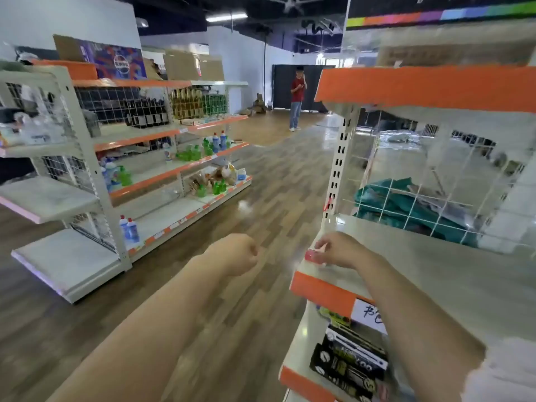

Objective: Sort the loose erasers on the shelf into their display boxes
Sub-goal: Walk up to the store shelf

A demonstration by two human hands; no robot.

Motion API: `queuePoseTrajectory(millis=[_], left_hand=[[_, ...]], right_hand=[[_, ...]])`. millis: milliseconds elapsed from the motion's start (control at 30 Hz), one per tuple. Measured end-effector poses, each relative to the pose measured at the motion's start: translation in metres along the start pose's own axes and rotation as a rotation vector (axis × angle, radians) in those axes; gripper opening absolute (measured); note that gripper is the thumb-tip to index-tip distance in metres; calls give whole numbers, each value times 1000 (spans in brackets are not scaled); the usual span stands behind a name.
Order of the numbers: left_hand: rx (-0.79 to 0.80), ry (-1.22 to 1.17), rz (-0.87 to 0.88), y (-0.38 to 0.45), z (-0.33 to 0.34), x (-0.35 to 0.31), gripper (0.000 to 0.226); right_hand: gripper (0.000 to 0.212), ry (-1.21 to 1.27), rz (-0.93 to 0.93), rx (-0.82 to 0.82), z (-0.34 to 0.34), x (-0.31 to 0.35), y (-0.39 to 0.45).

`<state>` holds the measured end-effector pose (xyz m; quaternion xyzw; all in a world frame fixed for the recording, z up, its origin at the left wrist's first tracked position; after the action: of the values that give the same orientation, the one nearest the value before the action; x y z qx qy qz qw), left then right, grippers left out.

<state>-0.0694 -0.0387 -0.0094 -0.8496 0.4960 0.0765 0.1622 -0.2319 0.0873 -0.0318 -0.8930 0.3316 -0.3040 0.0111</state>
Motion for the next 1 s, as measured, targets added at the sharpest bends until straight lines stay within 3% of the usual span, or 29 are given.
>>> queuePoseTrajectory(millis=[67, 233, 367, 600, 1000], left_hand=[[21, -1, -34, 13, 6, 6, 27], [67, -24, -82, 35, 20, 35, 28], [96, -59, -91, 49, 20, 67, 27], [67, -76, -173, 86, -10, 167, 22], [62, -68, -272, 154, -61, 337, 20]], right_hand=[[12, 58, -19, -13, 4, -2, 13], [13, 102, -34, -35, 15, -3, 49], [14, -9, -41, -57, 18, 17, 86], [24, -133, -136, -19, 40, 101, 171], [27, -120, -186, 85, 102, 232, 324]])
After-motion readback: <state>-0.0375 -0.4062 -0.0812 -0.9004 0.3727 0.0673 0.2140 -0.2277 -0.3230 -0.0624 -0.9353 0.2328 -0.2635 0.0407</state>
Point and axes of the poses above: each hand's wrist, its own y-axis towards the middle knuckle, its own z-axis out of the palm, x = y × z, the point moved 8 cm from there along y, towards the middle knuckle, and after that the axes turned 5 degrees about x, right-handed, at the moved point
